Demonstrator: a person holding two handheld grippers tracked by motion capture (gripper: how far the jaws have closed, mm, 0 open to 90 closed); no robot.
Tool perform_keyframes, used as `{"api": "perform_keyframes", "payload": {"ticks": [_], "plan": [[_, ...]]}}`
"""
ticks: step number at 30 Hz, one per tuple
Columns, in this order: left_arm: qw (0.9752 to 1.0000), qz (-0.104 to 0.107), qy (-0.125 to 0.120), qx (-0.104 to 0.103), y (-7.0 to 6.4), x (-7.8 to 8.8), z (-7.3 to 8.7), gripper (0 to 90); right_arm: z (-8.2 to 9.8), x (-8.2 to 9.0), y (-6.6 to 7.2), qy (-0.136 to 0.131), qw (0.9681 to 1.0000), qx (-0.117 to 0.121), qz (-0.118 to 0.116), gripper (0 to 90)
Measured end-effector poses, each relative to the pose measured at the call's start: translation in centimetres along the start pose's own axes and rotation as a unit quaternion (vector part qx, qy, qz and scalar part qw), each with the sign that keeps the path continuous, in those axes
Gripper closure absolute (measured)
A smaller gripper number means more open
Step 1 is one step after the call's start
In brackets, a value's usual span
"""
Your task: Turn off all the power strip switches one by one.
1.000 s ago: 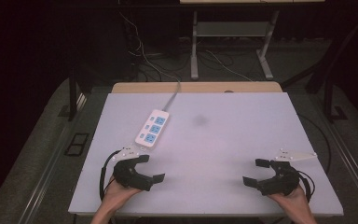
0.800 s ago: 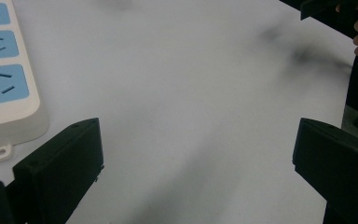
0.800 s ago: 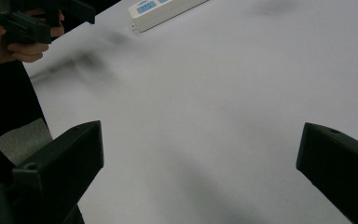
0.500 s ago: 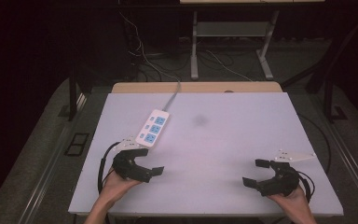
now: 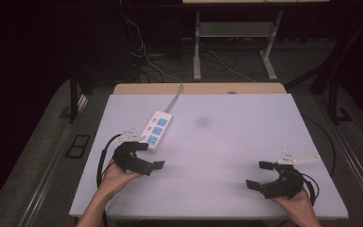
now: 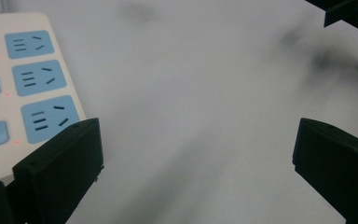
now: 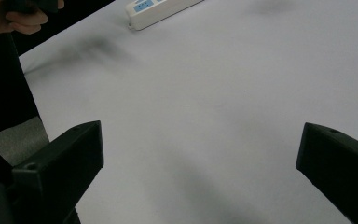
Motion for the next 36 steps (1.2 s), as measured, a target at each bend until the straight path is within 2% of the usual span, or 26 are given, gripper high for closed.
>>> {"api": "perform_keyframes", "payload": {"ticks": [23,36], "plan": [[0.9990,-0.026,0.036,-0.009,3.4,0.3,-2.1,0.6,0.1,-0.1,0.2,0.007,1.0000,0.004,0.001,0.5],[0.9979,-0.044,0.047,-0.008,5.7,0.3,-2.9,0.9,0.2,-0.1,0.2,0.008,1.0000,0.005,0.002,0.5]]}}
Point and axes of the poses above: each handheld gripper's, and its own axes: x roughly backward along the jaws, z roughly out of its underside, y roughly to its left, the point moved 10 cm from there along -x, roughly forward along the jaws, and after that the axes turned 4 degrees about -y, right-handed, at the moved point
